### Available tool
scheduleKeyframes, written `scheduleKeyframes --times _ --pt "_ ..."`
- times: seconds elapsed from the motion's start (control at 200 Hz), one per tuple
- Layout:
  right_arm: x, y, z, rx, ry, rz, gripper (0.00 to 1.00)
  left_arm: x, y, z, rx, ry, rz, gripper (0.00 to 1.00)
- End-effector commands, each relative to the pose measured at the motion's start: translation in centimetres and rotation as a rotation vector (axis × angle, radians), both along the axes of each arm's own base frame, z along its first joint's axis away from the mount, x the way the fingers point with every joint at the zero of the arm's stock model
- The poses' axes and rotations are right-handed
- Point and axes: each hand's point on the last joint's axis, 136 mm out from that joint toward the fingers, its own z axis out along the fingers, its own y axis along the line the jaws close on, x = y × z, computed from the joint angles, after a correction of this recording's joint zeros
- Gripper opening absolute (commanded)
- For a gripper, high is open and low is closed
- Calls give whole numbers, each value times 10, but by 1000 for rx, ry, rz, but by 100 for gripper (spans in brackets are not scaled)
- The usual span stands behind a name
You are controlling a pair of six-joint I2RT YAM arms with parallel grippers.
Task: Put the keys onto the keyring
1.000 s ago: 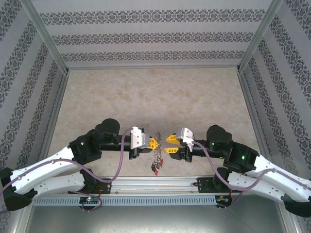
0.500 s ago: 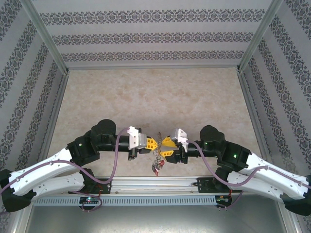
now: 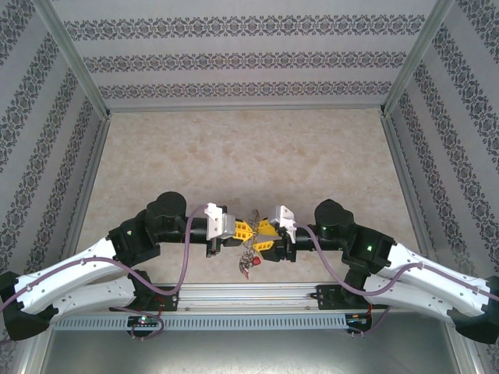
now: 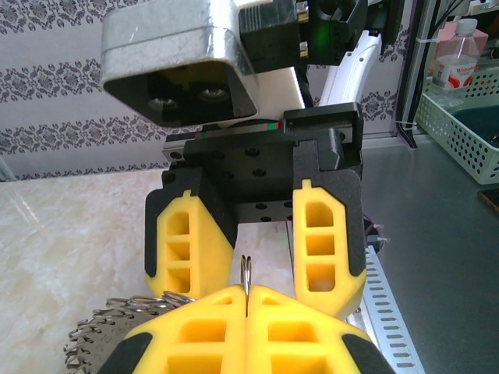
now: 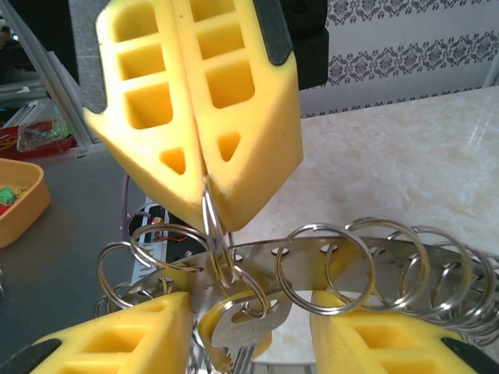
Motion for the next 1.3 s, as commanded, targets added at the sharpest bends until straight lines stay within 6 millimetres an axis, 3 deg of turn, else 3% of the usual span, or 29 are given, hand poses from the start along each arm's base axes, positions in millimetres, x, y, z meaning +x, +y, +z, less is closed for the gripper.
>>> scheduleKeyframes --times 0.0,0.45,0.719,1.299 --pt "2 2 -2 9 9 -1 39 -4 1 26 -95 -38 -16 0" --pt "9 -10 0 6 -21 -65 12 1 7 28 -102 -58 28 0" --pt "26 -25 8 -14 -77 -184 0 10 7 21 -75 -52 65 0" --pt "41 -25 23 -107 -217 -265 0 41 -10 -34 103 -6 158 0"
